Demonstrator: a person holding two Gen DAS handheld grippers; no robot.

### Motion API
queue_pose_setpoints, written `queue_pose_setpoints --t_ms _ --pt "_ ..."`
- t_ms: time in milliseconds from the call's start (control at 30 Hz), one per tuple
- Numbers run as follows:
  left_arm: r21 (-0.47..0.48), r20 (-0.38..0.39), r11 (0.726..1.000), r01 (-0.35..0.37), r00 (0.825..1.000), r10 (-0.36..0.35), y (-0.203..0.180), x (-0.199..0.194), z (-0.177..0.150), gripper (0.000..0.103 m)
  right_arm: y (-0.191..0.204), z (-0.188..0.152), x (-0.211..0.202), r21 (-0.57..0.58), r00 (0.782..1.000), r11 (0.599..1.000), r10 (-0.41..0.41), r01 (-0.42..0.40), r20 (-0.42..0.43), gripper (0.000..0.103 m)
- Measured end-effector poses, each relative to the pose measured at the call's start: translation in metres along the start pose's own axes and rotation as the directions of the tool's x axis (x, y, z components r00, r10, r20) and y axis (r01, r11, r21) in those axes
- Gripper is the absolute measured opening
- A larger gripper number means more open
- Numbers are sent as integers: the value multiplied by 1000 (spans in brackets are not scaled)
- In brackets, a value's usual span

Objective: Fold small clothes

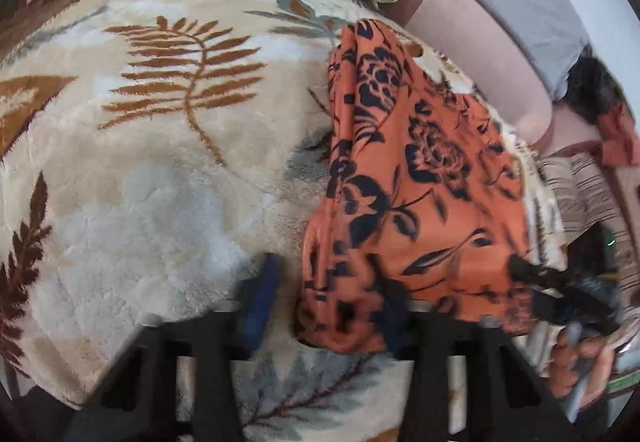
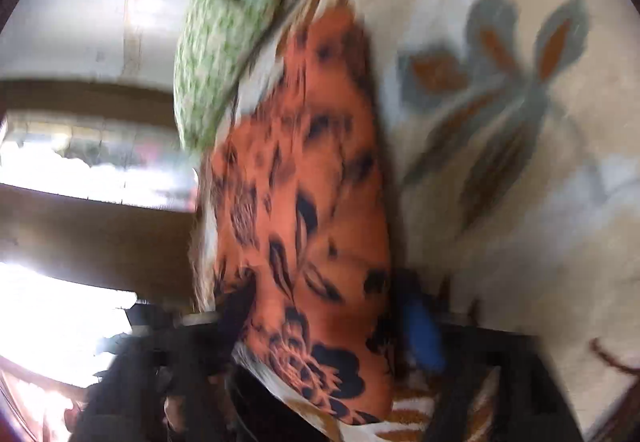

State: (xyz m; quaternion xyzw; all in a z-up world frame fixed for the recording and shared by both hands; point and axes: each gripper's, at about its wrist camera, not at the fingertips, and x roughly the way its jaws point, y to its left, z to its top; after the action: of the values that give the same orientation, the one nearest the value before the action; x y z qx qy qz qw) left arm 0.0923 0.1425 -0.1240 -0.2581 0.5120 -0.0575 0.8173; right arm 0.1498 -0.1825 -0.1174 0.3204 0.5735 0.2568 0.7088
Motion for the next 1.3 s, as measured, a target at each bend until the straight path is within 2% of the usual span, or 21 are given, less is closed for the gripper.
queue_pose_setpoints --t_ms 100,133,200,233,267,333,400,533,633,700,733,767,800,867,933,1000,1033,1067,1167,1233,1300 --pt "23 3 1000 -19 1000 19 -6 -1 -1 23 12 -3 -10 -56 997 996 -68 70 38 33" --pt "3 -22 1000 -27 999 27 -2 7 -3 32 10 -3 -6 -67 995 993 -99 100 20 39" --pt "-6 -28 1000 7 1000 -8 -1 4 0 38 7 -2 -2 -42 993 992 -117 116 -15 58" --pt "2 -30 1000 24 999 -24 -3 -2 2 55 12 -2 -9 -66 990 987 -144 144 3 62" --pt "13 -11 999 37 999 -37 -5 -11 4 65 20 -3 -19 -103 983 977 -181 184 44 65" --pt "69 65 997 40 997 -45 -10 -29 14 67 42 1 -39 -162 958 951 -237 262 161 65" --pt "85 98 995 55 993 -63 -10 -34 34 73 64 7 -52 -211 955 947 -196 243 222 66" --pt "-1 65 982 189 980 -188 1 -2 98 72 105 25 -28 -313 991 947 -27 68 135 72" --pt "-43 18 948 314 949 -313 2 32 133 72 108 29 4 -362 998 931 -29 46 53 72" --pt "-73 -33 942 327 943 -330 5 56 142 70 84 30 32 -308 997 950 -70 59 -27 72" --pt "-76 -71 958 278 956 -284 7 74 145 47 72 28 38 -294 996 954 -81 63 -49 72" --pt "-91 -106 964 251 960 -260 8 87 146 31 65 28 39 -284 997 957 -71 58 -33 72" --pt "-132 -104 949 285 949 -299 15 91 144 28 61 26 36 -281 999 959 -42 37 -14 72" --pt "-52 -52 955 291 955 -293 4 74 144 19 58 26 34 -290 999 957 -37 30 -19 70" --pt "7 -13 958 286 958 -286 -7 66 143 19 51 25 30 -287 999 958 -29 19 -30 70" --pt "-34 -65 963 266 961 -268 7 92 143 22 47 27 29 -290 999 957 -31 18 -39 70" --pt "-74 -70 949 306 948 -311 15 99 141 24 47 30 32 -287 999 958 -30 17 -39 70" --pt "-75 -69 944 321 943 -326 15 94 144 27 51 32 36 -286 999 958 -34 22 -37 70" --pt "-14 -19 962 274 961 -274 -1 68 147 37 51 23 31 -302 999 953 -37 25 -32 70" --pt "18 -3 961 274 962 -274 -7 55 144 45 54 24 31 -297 999 955 -31 21 -29 71" --pt "53 29 967 251 967 -253 -10 35 136 45 56 24 29 -295 999 955 -33 24 -26 72"
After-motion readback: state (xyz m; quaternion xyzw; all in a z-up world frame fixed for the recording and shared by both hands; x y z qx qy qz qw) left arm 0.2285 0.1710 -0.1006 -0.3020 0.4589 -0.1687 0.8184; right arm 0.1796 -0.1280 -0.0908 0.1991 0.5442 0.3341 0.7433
